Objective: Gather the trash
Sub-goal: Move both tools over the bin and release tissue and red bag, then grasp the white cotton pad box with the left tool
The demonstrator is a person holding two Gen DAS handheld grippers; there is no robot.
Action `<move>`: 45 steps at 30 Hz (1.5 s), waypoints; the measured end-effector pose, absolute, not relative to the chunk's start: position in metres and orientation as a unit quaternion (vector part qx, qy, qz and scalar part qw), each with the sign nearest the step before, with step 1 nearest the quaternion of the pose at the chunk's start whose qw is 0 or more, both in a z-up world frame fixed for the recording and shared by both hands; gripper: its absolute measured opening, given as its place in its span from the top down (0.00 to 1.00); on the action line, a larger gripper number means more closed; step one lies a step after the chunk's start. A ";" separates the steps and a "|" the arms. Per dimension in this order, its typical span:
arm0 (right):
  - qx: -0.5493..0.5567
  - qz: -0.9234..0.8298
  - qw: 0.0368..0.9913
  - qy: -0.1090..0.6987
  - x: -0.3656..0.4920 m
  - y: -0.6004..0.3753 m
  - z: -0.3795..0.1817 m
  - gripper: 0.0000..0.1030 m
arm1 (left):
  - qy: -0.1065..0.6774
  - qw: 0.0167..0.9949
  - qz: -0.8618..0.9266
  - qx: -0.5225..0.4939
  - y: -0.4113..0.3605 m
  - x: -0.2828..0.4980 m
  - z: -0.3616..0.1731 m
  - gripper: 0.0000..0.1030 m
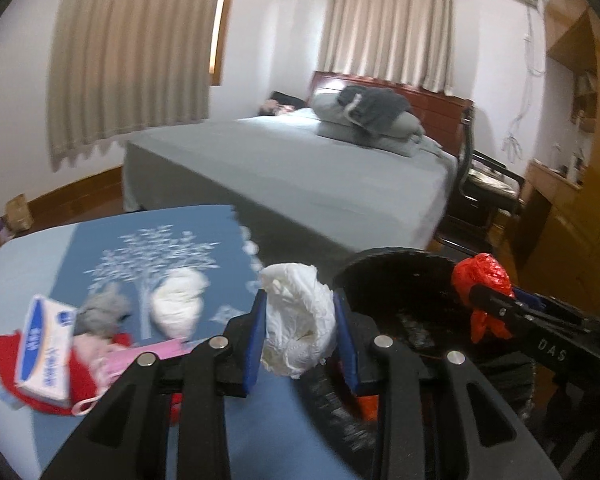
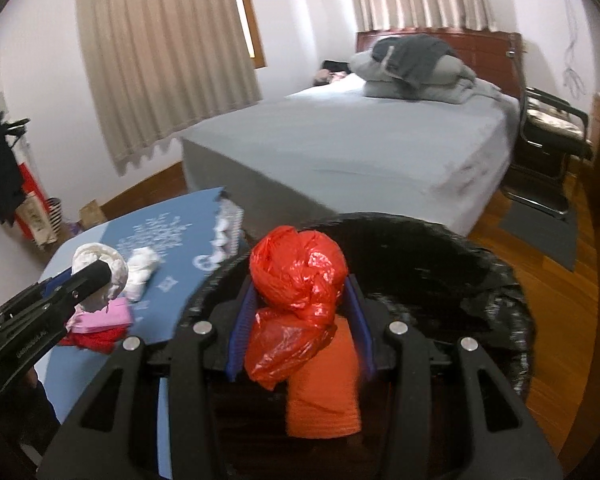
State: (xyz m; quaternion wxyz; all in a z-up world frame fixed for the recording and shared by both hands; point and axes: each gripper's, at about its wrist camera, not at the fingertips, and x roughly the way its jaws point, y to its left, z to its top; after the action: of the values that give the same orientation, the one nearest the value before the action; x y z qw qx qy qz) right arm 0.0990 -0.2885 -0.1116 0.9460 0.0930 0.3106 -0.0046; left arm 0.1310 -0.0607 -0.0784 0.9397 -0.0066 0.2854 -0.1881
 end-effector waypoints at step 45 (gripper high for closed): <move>0.050 0.098 0.943 0.313 0.149 -0.139 -0.113 0.07 | 0.301 0.951 0.068 0.000 0.122 0.136 -0.113 0.23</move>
State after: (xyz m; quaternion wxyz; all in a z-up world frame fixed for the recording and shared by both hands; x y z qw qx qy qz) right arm 0.1488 -0.1385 -0.1133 0.9433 0.0501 0.3133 0.0976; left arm 0.1355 0.1220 -0.1134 0.9513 -0.0003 0.3006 0.0682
